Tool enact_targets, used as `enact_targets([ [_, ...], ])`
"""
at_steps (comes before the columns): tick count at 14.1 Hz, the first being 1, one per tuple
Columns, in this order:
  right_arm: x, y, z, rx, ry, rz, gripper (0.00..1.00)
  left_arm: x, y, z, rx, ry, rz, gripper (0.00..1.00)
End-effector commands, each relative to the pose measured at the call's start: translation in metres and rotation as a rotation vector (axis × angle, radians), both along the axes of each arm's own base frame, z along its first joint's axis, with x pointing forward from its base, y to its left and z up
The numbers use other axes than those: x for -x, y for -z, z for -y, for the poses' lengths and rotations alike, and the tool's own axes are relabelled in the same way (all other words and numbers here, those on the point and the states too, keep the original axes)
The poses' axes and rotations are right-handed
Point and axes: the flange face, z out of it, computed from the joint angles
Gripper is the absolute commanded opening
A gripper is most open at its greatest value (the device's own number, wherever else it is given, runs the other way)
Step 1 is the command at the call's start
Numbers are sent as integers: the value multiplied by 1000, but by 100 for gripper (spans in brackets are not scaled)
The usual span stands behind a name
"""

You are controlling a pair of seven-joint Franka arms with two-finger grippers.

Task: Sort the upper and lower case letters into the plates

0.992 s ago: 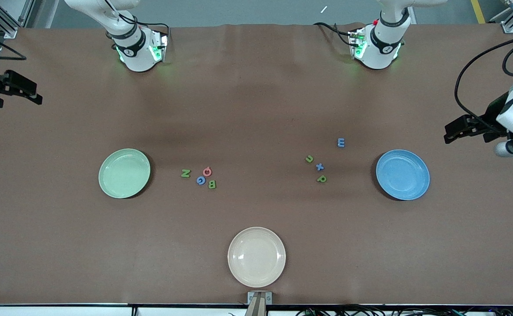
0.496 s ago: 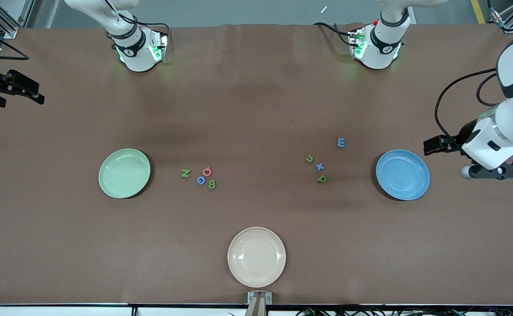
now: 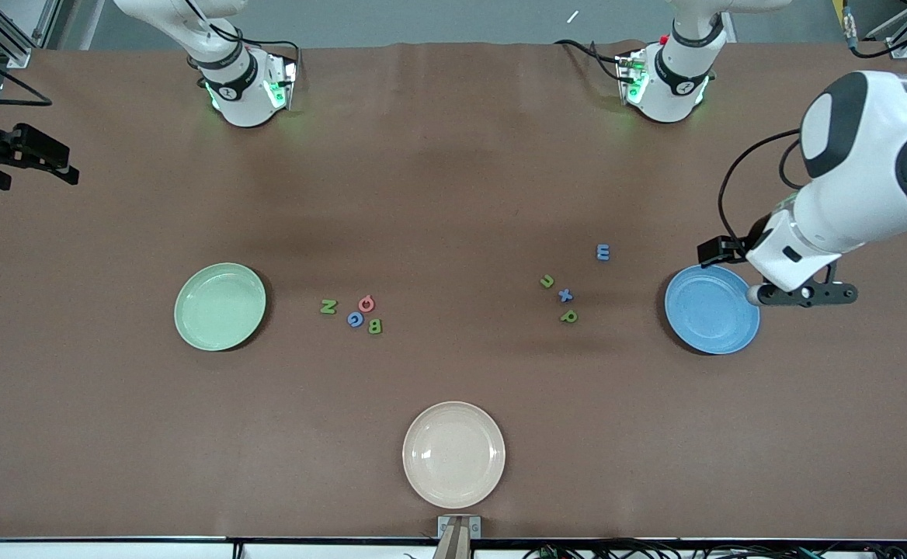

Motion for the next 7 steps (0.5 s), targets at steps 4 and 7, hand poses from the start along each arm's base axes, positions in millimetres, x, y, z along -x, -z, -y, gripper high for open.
enact_targets([
  [4,2,-5,4,27,14,5,100,64,60,39,27,-84,26,99],
  [7,-4,0,6,33,19,14,100,70,90,70,35,-97,55,99],
])
